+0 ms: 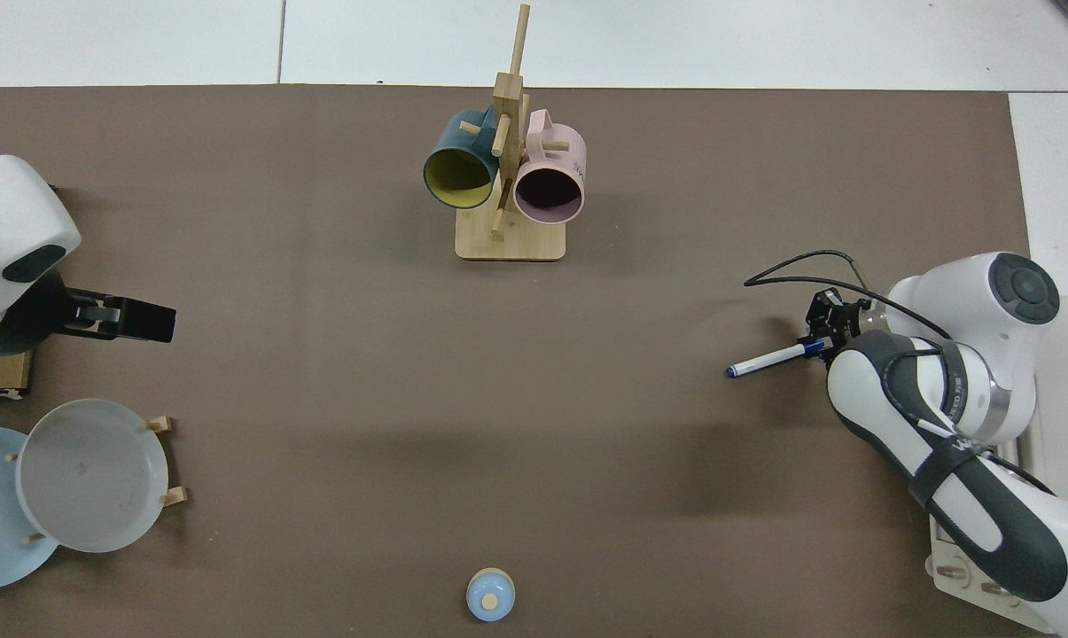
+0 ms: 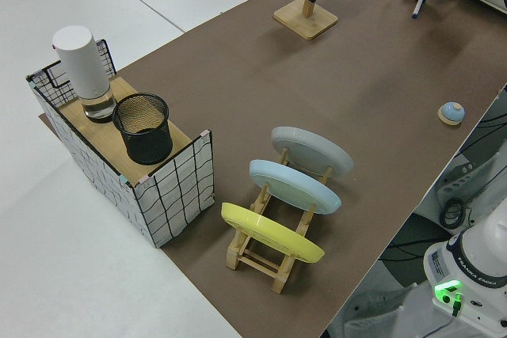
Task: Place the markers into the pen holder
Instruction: 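Close the right gripper around the marker's body, then lift the marker with the right gripper while the left gripper approaches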
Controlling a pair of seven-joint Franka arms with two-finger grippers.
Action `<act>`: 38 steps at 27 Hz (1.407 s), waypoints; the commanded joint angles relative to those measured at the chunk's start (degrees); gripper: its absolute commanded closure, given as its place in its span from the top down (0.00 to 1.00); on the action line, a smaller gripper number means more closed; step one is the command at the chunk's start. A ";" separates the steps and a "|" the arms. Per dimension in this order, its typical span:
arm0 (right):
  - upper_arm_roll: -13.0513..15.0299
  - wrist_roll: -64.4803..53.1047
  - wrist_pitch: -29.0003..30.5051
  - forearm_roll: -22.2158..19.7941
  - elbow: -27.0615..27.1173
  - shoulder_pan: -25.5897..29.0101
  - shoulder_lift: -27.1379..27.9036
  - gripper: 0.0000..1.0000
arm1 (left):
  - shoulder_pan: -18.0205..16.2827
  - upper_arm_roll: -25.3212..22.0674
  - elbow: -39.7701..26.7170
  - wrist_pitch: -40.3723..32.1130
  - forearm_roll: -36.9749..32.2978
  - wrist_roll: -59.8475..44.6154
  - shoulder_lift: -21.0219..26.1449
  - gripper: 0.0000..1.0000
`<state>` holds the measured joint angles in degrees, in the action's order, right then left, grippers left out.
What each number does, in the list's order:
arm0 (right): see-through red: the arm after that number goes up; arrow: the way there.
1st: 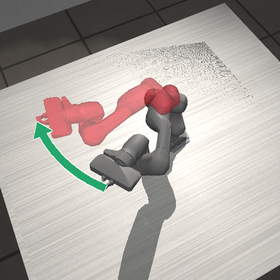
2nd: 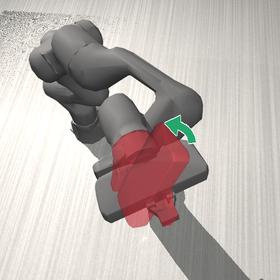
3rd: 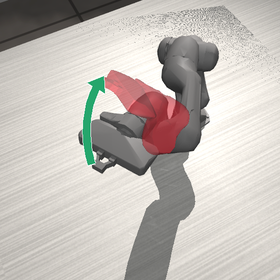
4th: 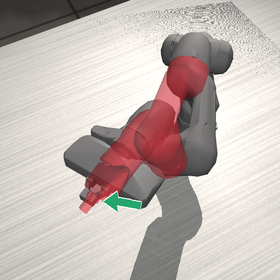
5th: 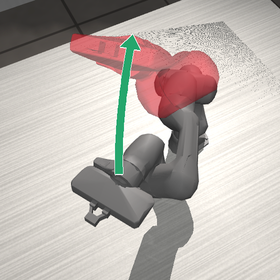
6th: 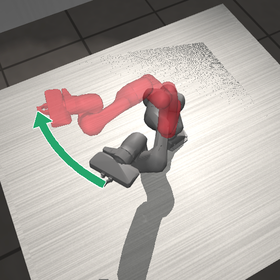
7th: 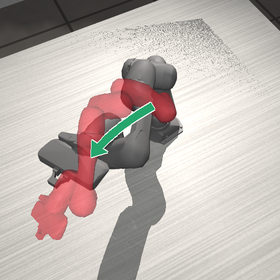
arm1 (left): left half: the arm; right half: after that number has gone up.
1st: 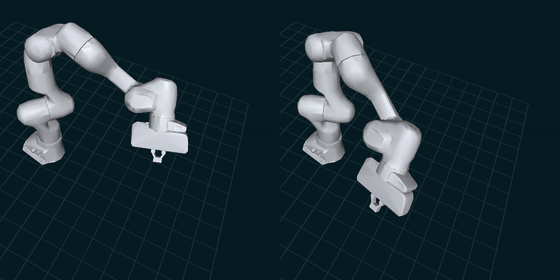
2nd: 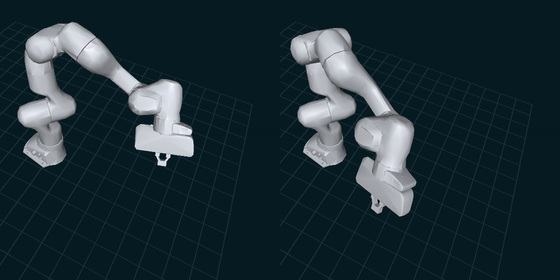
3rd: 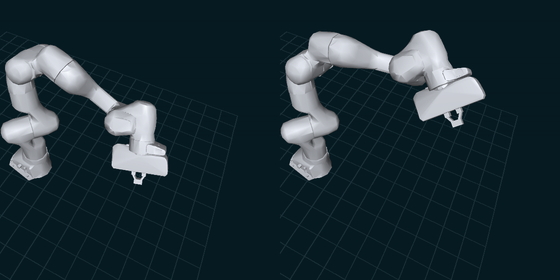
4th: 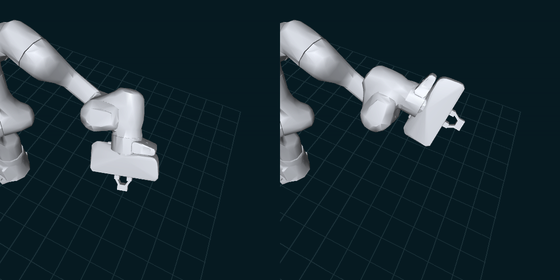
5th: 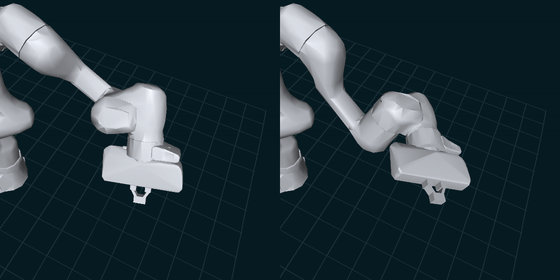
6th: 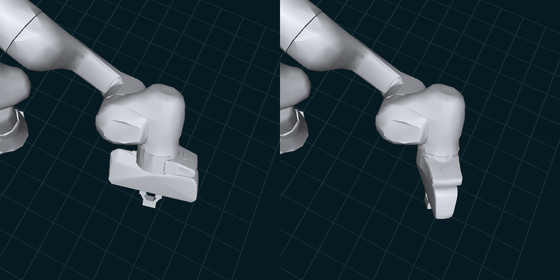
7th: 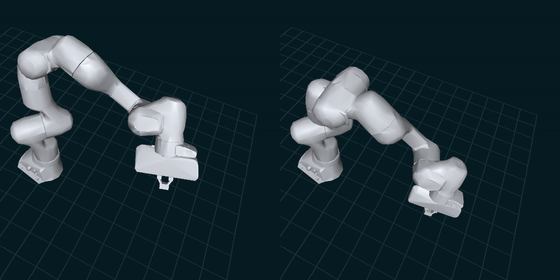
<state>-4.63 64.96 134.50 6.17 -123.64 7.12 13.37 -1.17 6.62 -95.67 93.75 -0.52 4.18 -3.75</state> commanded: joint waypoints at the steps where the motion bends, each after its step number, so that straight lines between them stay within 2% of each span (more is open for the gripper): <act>1: -0.64 1.05 2.09 1.92 -2.66 0.09 -0.89 0.00 | -0.50 -0.11 -1.81 0.47 0.69 0.83 -1.61 1.00; 9: -0.99 0.78 1.30 2.18 -1.87 -0.09 -1.24 0.00 | -0.58 -0.03 -1.45 1.35 1.22 0.57 -1.35 1.00; 13: -2.04 0.60 -0.37 2.18 -1.08 -0.61 -2.30 0.00 | -0.50 -0.03 -1.28 1.35 2.80 0.65 -1.26 1.00; 15: -2.57 0.60 -2.12 2.88 0.41 -1.22 -2.39 0.00 | -0.50 -0.03 -1.28 1.35 3.41 0.74 -1.26 1.00; 19: -2.75 1.22 -7.13 7.01 4.80 -3.34 -3.18 0.00 | -0.32 0.24 -1.10 1.35 3.50 0.74 -1.26 1.00; 24: -2.84 1.39 -15.04 7.54 9.90 -3.69 -4.75 0.00 | 0.47 0.94 -1.01 2.58 3.68 1.44 -1.09 1.00; 31: -2.83 3.58 -22.16 12.72 15.62 -6.59 -6.17 0.00 | 1.61 1.82 -1.01 2.58 3.77 11.98 -1.09 1.00; 38: -2.84 13.42 -26.47 14.92 20.19 -10.36 -6.96 0.00 | 3.37 2.61 -1.10 3.63 5.17 25.50 -1.09 1.00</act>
<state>-7.46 72.27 110.80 18.61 -106.54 -1.30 6.62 0.55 9.62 -95.66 95.41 2.71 21.21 -3.82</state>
